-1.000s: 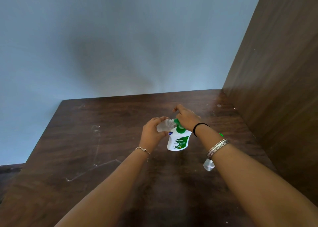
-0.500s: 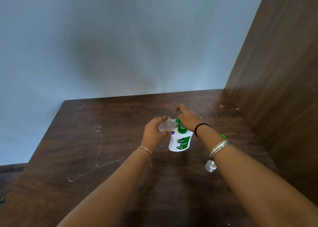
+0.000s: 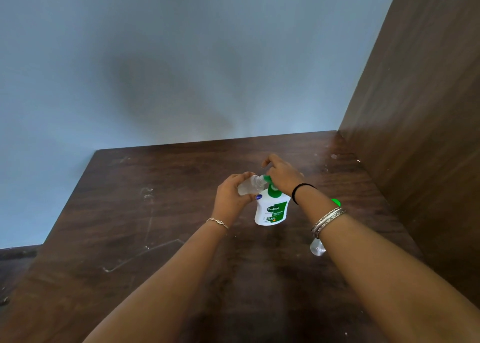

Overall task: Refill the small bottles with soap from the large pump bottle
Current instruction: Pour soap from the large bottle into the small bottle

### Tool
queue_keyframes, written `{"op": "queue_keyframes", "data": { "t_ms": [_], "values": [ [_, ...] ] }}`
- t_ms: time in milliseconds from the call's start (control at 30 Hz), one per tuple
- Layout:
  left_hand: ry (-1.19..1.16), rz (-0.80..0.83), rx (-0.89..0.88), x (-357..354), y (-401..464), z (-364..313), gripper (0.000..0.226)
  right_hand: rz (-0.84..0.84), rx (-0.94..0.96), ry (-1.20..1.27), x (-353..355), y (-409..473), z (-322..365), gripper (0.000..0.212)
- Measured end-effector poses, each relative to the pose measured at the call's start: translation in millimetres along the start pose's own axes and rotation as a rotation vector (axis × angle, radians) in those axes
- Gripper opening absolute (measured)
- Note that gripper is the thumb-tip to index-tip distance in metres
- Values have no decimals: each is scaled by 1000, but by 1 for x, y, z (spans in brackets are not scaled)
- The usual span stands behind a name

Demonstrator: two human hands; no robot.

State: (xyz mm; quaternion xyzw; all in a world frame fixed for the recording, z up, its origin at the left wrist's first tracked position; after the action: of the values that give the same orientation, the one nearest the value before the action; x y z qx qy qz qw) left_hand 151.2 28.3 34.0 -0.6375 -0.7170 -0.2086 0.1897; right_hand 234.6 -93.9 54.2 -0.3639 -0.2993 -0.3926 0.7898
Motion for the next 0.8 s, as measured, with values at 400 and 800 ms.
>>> {"op": "queue_keyframes", "data": {
  "t_ms": [400, 800],
  "values": [
    [-17, 36, 5, 1, 0, -4, 51, 38, -1, -43, 5, -3, 1, 30],
    [16, 33, 17, -1, -4, -6, 50, 36, 0, -82, 5, -7, 0, 33]
  ]
}}
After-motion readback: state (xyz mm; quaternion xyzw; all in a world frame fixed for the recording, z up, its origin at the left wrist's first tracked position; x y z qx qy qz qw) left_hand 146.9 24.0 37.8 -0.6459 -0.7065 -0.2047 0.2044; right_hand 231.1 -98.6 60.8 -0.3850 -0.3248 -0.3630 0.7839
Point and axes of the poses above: each hand's wrist, its own y-axis towards the middle knuckle, its own x-axis out of the back of the hand, z = x × y, the point moved 3 cm from there along y, towards the middle knuckle, and after that the axes turned 12 degrees about z, right-handed, at the moved point
